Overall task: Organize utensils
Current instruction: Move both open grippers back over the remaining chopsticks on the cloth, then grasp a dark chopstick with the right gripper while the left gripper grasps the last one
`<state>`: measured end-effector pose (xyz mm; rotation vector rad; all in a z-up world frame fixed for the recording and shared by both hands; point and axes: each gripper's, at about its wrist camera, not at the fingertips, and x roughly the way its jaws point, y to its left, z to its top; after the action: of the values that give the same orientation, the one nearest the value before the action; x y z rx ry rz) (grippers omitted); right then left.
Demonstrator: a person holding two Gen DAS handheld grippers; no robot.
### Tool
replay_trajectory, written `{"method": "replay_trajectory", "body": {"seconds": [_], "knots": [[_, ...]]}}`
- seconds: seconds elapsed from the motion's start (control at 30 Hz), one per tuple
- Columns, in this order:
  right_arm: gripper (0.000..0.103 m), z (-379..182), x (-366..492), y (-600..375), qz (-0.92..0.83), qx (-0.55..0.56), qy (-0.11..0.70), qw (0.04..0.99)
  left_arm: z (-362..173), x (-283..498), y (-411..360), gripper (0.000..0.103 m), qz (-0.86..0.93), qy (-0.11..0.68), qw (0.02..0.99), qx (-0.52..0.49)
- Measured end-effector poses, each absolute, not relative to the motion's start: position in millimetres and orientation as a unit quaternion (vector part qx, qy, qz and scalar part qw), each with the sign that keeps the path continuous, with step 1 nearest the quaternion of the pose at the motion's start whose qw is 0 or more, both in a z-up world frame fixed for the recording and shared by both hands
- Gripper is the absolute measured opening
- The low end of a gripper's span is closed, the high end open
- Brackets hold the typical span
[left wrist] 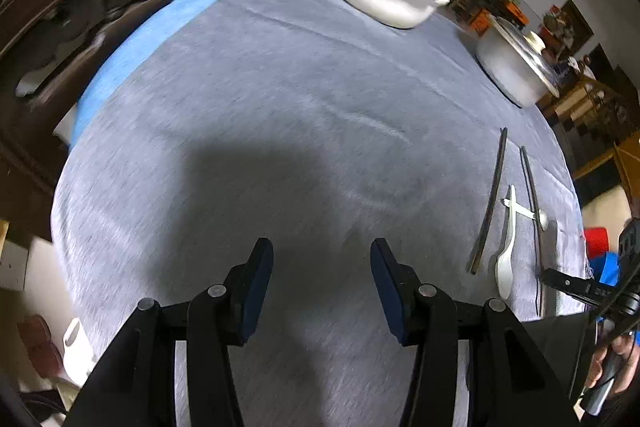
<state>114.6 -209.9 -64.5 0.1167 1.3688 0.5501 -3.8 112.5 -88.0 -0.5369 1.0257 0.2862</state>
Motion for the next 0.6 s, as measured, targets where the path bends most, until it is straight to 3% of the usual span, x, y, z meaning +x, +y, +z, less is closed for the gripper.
{"method": "replay_trajectory", "body": {"seconds": [0.27, 0.6], "knots": [[0.017, -32, 180, -204, 0.242, 0.051, 0.600, 0.761, -77, 51, 111, 0.051, 0.118, 0.489, 0.840, -0.202], [0.016, -63, 227, -121, 0.244, -0.067, 0.636, 0.729, -76, 134, 87, 0.051, 0.068, 0.525, 0.840, -0.118]]}}
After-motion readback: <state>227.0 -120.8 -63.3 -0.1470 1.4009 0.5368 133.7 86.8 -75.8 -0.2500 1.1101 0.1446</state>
